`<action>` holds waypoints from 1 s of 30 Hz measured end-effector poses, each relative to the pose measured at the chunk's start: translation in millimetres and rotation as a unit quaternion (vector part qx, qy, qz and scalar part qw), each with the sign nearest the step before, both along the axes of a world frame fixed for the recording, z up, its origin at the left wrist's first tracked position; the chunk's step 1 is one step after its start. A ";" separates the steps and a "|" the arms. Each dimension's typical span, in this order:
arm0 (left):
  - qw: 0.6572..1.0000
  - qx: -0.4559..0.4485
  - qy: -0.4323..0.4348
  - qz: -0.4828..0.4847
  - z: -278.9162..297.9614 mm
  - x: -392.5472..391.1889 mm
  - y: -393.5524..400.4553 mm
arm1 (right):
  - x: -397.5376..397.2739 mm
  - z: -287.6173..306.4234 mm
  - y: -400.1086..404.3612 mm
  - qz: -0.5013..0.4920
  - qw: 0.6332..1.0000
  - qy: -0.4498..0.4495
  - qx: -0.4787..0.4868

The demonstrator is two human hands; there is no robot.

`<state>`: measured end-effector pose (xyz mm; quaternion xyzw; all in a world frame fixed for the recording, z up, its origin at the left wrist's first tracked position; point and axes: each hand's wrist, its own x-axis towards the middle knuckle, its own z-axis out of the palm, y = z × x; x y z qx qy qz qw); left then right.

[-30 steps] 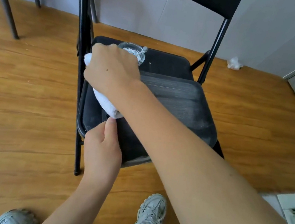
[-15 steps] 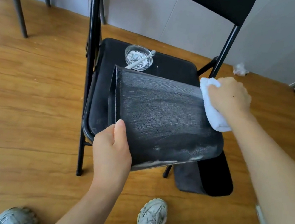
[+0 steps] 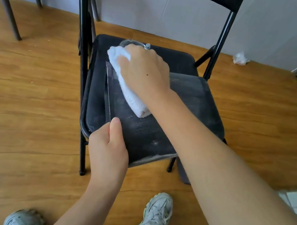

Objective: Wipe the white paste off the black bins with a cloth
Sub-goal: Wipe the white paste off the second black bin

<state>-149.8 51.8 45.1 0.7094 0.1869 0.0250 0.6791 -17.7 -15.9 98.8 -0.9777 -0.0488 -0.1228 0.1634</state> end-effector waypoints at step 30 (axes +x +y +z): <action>0.986 -0.144 0.083 0.013 20.9 -28.2 2.0 | -78.1 24.1 -29.3 -0.095 0.978 0.011 0.187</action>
